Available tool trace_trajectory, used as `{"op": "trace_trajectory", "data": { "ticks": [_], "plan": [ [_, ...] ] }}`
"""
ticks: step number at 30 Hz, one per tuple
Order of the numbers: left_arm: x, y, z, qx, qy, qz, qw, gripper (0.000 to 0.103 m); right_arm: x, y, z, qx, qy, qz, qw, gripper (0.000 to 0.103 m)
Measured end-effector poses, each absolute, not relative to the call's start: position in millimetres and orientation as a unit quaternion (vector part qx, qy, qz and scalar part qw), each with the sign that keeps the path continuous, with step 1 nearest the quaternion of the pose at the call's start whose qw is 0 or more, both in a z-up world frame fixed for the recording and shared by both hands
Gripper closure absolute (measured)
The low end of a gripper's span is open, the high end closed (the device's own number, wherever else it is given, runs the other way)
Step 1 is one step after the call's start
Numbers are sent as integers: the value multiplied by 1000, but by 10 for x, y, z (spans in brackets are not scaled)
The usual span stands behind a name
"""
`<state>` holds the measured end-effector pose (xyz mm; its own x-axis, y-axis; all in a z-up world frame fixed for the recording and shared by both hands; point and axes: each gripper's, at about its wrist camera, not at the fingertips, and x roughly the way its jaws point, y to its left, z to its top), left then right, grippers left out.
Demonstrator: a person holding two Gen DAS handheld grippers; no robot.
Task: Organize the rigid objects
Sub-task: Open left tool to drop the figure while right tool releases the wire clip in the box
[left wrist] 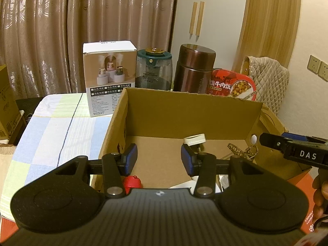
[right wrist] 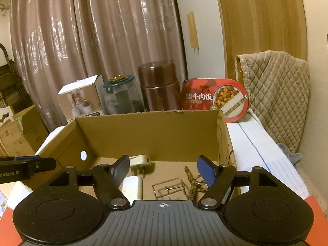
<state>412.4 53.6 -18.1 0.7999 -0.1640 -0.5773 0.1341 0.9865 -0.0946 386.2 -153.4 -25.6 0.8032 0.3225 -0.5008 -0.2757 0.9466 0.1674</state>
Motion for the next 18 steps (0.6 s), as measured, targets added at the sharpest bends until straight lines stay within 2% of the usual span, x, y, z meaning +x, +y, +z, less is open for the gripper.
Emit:
{"op": "trace_trajectory", "data": {
  "ticks": [18],
  "plan": [
    [4106, 521, -154, -24, 304, -80, 949, 59, 3855, -1532, -254, 38, 272, 161, 948, 32]
  ]
}}
